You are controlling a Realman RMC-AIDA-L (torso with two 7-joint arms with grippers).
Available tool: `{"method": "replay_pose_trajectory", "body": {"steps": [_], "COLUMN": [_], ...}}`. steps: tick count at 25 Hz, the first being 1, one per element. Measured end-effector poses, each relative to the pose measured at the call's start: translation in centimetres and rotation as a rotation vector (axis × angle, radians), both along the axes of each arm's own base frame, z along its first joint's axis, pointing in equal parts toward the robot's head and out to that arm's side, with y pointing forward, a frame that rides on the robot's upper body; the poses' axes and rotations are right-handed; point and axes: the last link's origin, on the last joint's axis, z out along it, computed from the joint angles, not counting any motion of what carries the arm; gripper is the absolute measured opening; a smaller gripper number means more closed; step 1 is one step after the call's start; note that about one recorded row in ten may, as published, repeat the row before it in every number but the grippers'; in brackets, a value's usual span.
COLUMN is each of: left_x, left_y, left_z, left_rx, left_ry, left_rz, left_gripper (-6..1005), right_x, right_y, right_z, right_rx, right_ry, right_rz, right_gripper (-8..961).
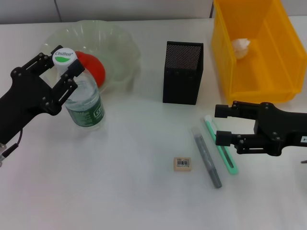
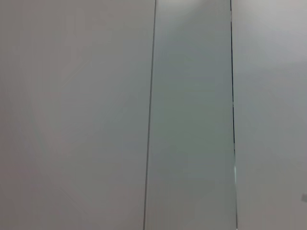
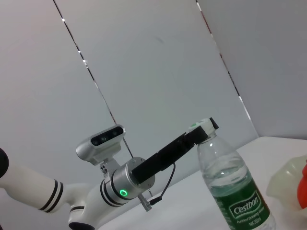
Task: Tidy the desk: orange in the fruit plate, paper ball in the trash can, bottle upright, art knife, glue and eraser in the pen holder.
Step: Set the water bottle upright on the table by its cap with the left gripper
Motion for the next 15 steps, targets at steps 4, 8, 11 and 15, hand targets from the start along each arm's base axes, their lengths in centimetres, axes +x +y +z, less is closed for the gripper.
{"method": "replay_pose_trajectory", "body": {"steps": [4,8,11,15], "left_x": [-0.19,-0.41,-0.49,-0.42], "left_y": [0.05,0.29,0.36,0.32], "left_z": [-0.1,-0.47,-0.61,-0.88], "left_rx": [-0.002,-0.013,-0.017,-0.036], "left_ry": [0.006,0.024,0.031,0.046], "left_rz": [0.014,0.036,0.043,0.033], "left_gripper": [449,450,450,451], "right_x": [0.06,0.11,0.12,0.12], "right_y": [-0.04,-0.07,-0.08,-0.08], "right_z": [-0.01,-0.02,-0.01,-0.01], "right_rx": [0.0,0.001,0.001,0.001], "right_ry": [-0.001,-0.002,-0.002,-0.002], "right_rz": [-0.002,-0.003,-0.003,-0.003], "right_gripper": [805,805,805,805]}}
